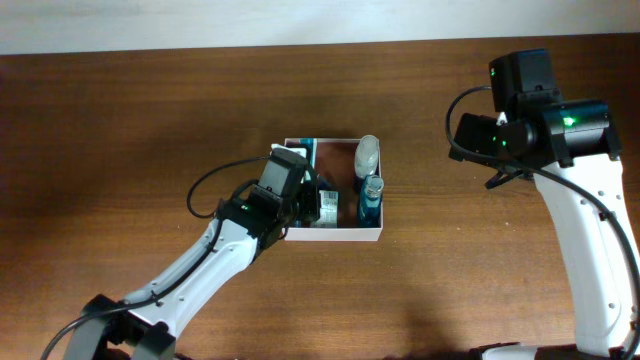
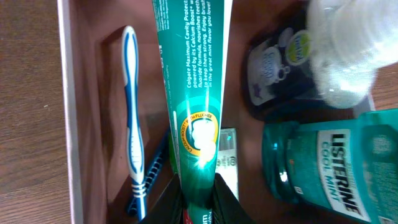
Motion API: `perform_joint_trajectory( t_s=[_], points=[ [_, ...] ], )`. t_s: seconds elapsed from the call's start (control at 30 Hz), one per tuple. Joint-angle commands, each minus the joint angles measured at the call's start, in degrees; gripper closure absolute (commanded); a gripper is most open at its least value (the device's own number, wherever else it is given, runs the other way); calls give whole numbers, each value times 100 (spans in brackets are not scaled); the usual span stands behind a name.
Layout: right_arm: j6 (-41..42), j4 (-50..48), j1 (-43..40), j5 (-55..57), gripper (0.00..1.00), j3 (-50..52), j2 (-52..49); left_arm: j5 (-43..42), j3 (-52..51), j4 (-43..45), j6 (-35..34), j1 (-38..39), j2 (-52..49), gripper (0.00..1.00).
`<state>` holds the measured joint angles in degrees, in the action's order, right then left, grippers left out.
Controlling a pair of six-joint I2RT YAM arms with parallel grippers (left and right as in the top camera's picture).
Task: Pack container
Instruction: 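Lower the toothpaste tube into the box's left side and release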
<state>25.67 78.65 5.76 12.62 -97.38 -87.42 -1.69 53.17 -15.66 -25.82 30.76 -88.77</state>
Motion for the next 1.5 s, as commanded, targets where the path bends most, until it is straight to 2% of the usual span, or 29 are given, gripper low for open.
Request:
perform_joint_trajectory(
  t_s=[0.0, 0.2, 0.3, 0.53, 0.57, 0.77, 1.03, 1.2, 1.47],
  points=[
    [4, 0, -17, 50, 2, -76, -17, 168, 90, 0, -22, 22, -111, 99],
    [4, 0, -17, 50, 2, -76, -17, 337, 90, -26, -17, 22, -321, 97],
    [4, 0, -17, 52, 2, -76, -17, 365, 90, -22, -17, 22, -442, 90],
    [4, 0, -17, 52, 2, -76, -17, 365, 90, -22, -20, 22, -487, 89],
    [4, 0, -17, 52, 2, -76, -17, 363, 90, -24, -20, 22, -487, 84],
    [4, 0, -17, 52, 2, -76, -17, 363, 90, -26, -20, 22, -487, 73],
    [4, 0, -17, 52, 2, -76, -17, 146, 151, -26, -22, 22, -452, 73],
    [4, 0, -17, 52, 2, -76, -17, 4, 442, -267, 24, -42, -52, 73],
    [4, 0, -17, 52, 2, -76, -17, 61, 549, -800, 216, -1010, 949, 73]
  ],
)
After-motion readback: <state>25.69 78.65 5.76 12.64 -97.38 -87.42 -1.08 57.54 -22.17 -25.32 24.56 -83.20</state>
